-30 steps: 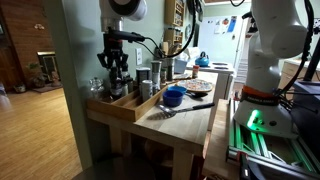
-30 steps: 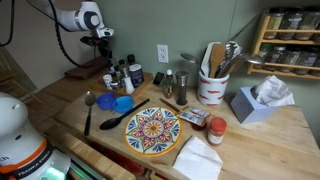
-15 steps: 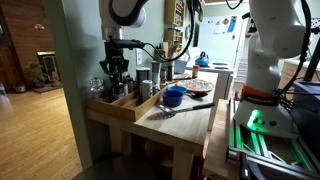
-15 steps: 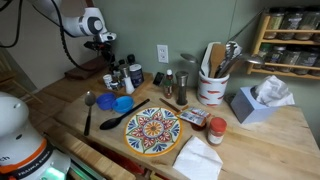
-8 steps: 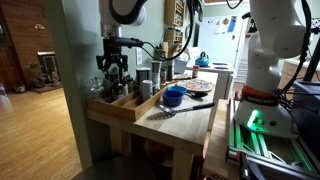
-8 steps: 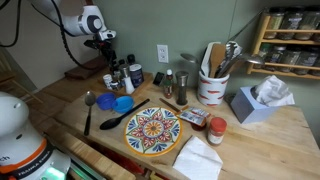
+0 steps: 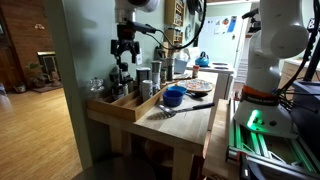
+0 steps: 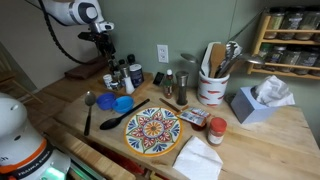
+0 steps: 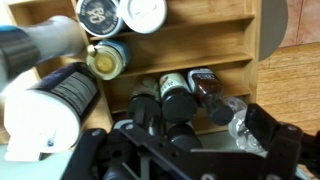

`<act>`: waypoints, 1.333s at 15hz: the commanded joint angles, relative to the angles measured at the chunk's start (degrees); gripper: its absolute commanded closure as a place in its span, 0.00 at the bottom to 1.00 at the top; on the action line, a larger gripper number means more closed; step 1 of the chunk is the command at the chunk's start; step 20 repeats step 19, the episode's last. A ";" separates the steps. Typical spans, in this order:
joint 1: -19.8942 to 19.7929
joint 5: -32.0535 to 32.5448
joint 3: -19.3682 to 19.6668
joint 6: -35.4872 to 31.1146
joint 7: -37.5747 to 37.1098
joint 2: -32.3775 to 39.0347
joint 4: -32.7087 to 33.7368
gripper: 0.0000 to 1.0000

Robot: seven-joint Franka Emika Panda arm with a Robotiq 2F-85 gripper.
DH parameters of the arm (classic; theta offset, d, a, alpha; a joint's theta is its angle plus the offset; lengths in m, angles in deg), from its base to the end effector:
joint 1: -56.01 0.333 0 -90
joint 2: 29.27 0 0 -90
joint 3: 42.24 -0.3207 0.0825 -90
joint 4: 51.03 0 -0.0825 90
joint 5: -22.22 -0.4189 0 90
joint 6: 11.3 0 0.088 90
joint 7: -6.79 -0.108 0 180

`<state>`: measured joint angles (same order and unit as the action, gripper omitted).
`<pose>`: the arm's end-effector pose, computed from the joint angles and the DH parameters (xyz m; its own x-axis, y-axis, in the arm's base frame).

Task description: Place the black sauce bottle on the tray

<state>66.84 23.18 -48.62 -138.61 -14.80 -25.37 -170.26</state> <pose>0.5693 0.1752 0.3864 0.9952 -0.0678 0.0706 -0.0665 -0.9976 -0.0210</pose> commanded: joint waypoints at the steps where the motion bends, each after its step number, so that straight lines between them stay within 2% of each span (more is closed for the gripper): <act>1: -2.97 -2.52 0.98 0.00 4.87 -13.11 -12.47 0.00; 5: -6.03 -5.72 2.95 0.95 5.17 -26.08 -21.07 0.00; 7: -7.15 -7.41 3.53 3.37 4.00 -32.51 -23.24 0.00; 10: -10.37 -3.50 1.36 8.12 -0.35 -42.44 -25.09 0.00; 12: -10.77 -1.80 0.45 14.30 1.31 -47.33 -24.86 0.00; 14: -7.62 -3.38 1.81 15.82 9.73 -49.68 -25.56 0.00; 15: -10.06 -3.57 0.89 14.97 5.81 -45.78 -22.55 0.00; 17: -9.07 -3.61 0.90 15.60 8.36 -48.72 -23.72 0.00; 20: -8.83 -3.60 0.91 15.60 9.03 -49.50 -24.52 0.00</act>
